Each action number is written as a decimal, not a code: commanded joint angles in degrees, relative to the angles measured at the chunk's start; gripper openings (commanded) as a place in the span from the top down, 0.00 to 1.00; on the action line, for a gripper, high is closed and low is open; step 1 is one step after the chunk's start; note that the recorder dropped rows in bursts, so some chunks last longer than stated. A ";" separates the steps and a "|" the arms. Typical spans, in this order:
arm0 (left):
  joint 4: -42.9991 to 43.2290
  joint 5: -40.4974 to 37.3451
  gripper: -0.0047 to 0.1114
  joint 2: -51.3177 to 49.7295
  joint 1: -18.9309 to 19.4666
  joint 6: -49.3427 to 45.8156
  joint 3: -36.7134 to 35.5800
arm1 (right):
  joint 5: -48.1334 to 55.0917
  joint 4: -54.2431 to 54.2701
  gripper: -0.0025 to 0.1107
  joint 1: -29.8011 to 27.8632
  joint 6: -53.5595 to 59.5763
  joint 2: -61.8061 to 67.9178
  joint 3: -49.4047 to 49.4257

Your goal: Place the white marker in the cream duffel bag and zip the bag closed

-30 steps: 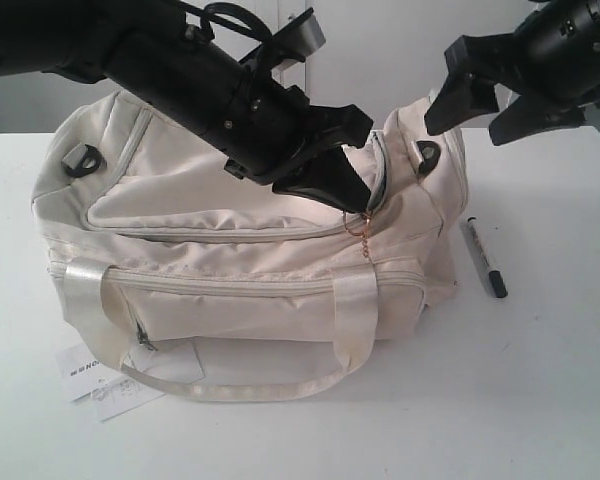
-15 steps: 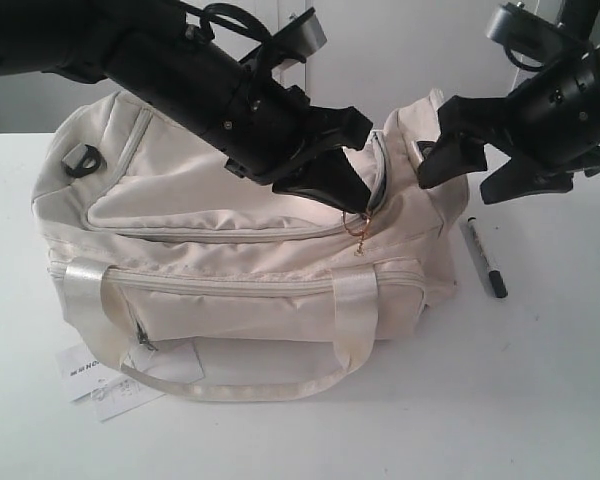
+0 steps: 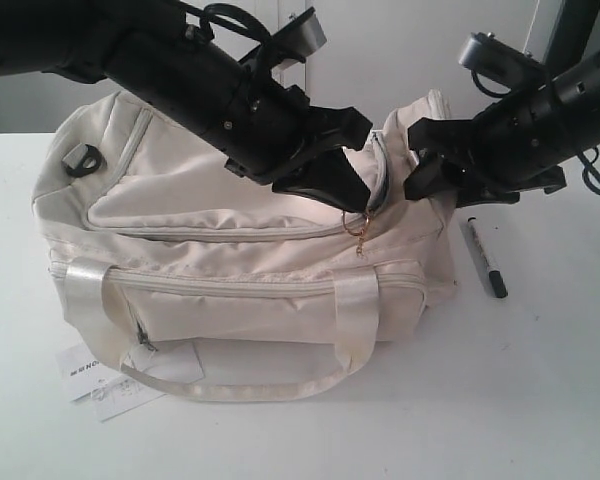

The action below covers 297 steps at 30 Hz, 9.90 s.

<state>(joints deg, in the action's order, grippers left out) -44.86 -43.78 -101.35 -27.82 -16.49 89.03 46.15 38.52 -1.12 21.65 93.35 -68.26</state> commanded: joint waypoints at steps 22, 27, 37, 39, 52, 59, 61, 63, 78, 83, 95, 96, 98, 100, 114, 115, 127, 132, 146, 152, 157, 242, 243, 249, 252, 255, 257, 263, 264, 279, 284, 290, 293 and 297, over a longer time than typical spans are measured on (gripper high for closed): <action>3.86 -8.55 0.96 0.88 -0.29 -1.43 -0.44 | -2.78 0.27 0.98 0.07 3.79 0.15 0.39; 5.46 -10.27 0.96 0.88 -0.29 -1.32 -0.44 | -2.75 0.15 0.98 0.07 3.79 0.15 0.39; 8.97 -11.32 0.96 0.88 -0.29 0.23 -0.44 | -2.64 -0.66 0.98 0.07 3.65 0.15 0.39; 8.97 -11.32 0.96 0.88 -0.29 0.23 -0.44 | -2.64 -0.91 0.98 0.07 3.65 0.15 0.39; 9.27 -12.45 0.96 0.88 -0.29 0.23 -0.44 | -2.64 -1.02 0.98 0.07 3.65 0.15 0.39; 10.01 -13.65 0.96 0.88 -0.29 0.23 -0.44 | -2.64 -1.02 0.98 0.07 3.65 0.15 0.39; 10.78 -13.75 0.96 0.88 -0.29 0.72 -0.44 | -2.64 -1.01 0.98 0.07 3.76 0.15 0.39; 12.17 -13.99 0.96 0.88 -0.29 1.45 -0.44 | -2.64 -1.01 0.98 0.07 3.76 0.15 0.39; 14.06 -16.07 0.96 0.99 -0.29 1.73 -0.44 | -2.64 -1.66 0.98 0.07 3.77 0.15 0.39; 17.22 -16.15 0.96 2.03 -0.19 3.03 -0.44 | -2.64 -2.30 0.98 0.07 3.77 0.15 0.39; 19.70 -16.44 0.96 4.29 -0.19 3.63 -0.44 | -2.64 -2.30 0.98 0.07 3.77 0.15 0.39; 20.16 -16.57 0.96 4.39 -0.19 3.94 -0.44 | -2.64 -2.30 0.98 0.07 3.77 0.15 0.39; 21.18 -17.06 0.96 4.39 -0.19 4.18 -0.44 | -2.64 -2.30 0.98 0.07 3.77 0.15 0.39; 22.08 -17.85 0.96 4.39 -0.19 4.30 -0.44 | -2.64 -2.30 0.98 0.07 3.77 0.15 0.39; 25.32 -19.78 0.96 4.49 -0.19 4.51 -0.44 | -2.64 -2.30 0.98 0.07 3.77 0.15 0.39; 25.61 -19.92 0.96 4.49 -0.19 4.51 -0.44 | -2.64 -2.30 0.98 0.07 3.77 0.15 0.39; 27.69 -21.43 0.96 5.33 -0.19 4.51 -0.44 | -2.64 -2.30 0.98 0.07 3.77 0.15 0.39; 28.88 -22.10 0.96 6.07 -0.19 4.98 -0.44 | -2.64 -2.30 0.98 0.07 3.77 0.15 0.39; 31.66 -23.91 0.96 6.05 -0.19 5.18 -0.44 | -2.64 -2.44 0.98 -0.04 3.77 0.15 0.39; 32.04 -24.47 0.96 6.05 -0.19 5.18 -0.44 | -2.64 -2.56 0.98 -0.04 4.11 0.15 0.39; 32.27 -25.44 0.96 6.05 -0.19 5.18 -0.44 | -2.64 -2.56 0.98 -0.04 4.11 0.15 0.39; 47.64 -26.18 0.96 8.04 2.54 7.40 -0.44 | -2.55 -3.83 0.98 -0.04 4.11 0.15 0.39; 48.24 -26.18 0.96 8.04 2.54 7.68 -0.44 | -2.55 -3.83 0.98 -0.04 4.11 0.15 0.39; 48.77 -26.18 0.96 8.04 2.54 7.68 -0.44 | -2.55 -3.83 0.98 -0.04 4.11 0.15 0.39; 50.17 -26.18 0.96 8.04 2.54 7.68 -0.44 | -2.55 -4.03 0.98 -0.04 4.11 0.15 0.39; 51.38 -26.18 0.96 8.04 2.54 7.86 -0.44 | -2.55 -4.03 0.98 -0.04 4.11 0.15 0.39; 51.99 -26.18 0.96 8.04 2.54 7.97 -0.44 | -2.55 -4.03 0.98 -0.04 4.11 0.15 0.39; 52.77 -26.18 0.96 8.04 2.54 7.97 -0.44 | -2.55 -4.07 0.98 -0.04 4.11 0.15 0.39; 53.05 -26.18 0.96 8.04 2.54 7.97 -0.44 | -2.55 -4.07 0.98 -0.04 4.11 0.15 0.39; 55.73 -26.18 0.96 8.04 2.54 7.97 -0.44 | -2.96 -4.06 0.98 -0.04 3.18 0.15 0.39; 54.71 -26.18 0.96 8.04 2.54 7.26 -0.44 | -3.09 -4.06 0.90 -0.04 3.18 0.15 0.39; 54.28 -26.18 0.96 8.04 2.54 8.00 -0.44 | -4.32 -4.06 0.55 -0.04 1.22 -0.37 0.39; 53.59 -26.18 0.96 8.04 2.54 8.00 -0.44 | -2.57 -4.06 0.48 -0.04 -0.28 -2.43 0.28; 49.09 -26.18 0.96 8.04 2.54 6.05 -0.44 | -2.95 -4.43 0.48 -0.04 -1.74 -8.30 0.28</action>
<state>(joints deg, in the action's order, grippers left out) 6.72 -64.52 -94.19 -25.43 -9.43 89.03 43.17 34.53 -0.84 20.70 88.06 -68.01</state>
